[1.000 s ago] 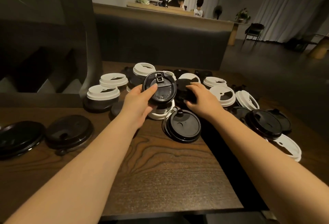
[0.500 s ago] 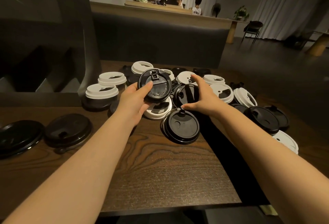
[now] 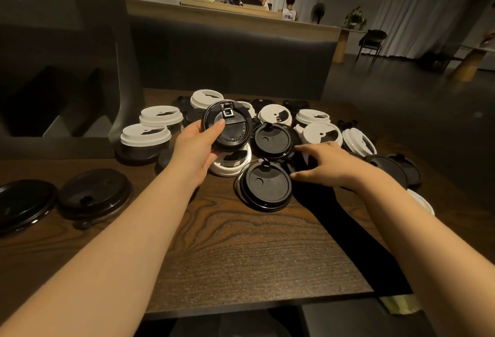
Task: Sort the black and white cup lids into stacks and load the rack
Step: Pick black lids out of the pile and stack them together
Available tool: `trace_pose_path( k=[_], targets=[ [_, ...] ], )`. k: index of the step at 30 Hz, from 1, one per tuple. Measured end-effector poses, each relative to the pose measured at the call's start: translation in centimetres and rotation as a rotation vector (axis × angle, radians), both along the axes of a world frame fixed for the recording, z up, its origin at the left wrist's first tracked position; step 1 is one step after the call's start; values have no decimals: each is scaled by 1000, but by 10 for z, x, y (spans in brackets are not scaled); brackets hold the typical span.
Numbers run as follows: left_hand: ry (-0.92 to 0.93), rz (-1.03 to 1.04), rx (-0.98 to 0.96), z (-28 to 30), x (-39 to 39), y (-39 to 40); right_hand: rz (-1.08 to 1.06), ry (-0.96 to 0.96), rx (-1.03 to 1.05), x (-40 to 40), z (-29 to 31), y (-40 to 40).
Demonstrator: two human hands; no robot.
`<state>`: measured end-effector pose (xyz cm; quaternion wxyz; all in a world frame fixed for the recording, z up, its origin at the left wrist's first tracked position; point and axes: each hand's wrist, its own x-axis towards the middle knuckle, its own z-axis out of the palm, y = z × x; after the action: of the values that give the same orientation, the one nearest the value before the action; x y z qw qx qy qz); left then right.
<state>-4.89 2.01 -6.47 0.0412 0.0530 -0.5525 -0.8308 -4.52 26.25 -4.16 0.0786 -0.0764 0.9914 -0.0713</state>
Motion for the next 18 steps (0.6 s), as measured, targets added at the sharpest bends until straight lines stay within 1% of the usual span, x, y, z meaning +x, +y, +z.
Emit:
trace_pose_path(
  k=[1,2,5,6,10,13,15,16,18],
  targets=[
    [1,-4,-4,0,1,1,12,9,26,-1,-6,-1],
    [2,-7,-5,1,2,1,18,45,10,-2,-11,-2],
    [7,-3,3,2,3,1,9,213,-178,-9,-22,-11],
    [9,-3,3,3,4,1,-2,223,-247,-11,-23,-16],
    [21,-12,17,3,3,0,-32,81,-437,-17,-24,-43],
    [9,7,-1,4,2,-2,-28,42,-461,-17,-23,-59],
    [10,27,-7,6,2,-2,36,23,-393,-16,-26,-66],
    [13,36,-10,6,3,-2,62,31,-366,-16,-28,-67],
    [19,49,-27,6,3,-3,49,109,-401,-19,-29,-64]
  ],
)
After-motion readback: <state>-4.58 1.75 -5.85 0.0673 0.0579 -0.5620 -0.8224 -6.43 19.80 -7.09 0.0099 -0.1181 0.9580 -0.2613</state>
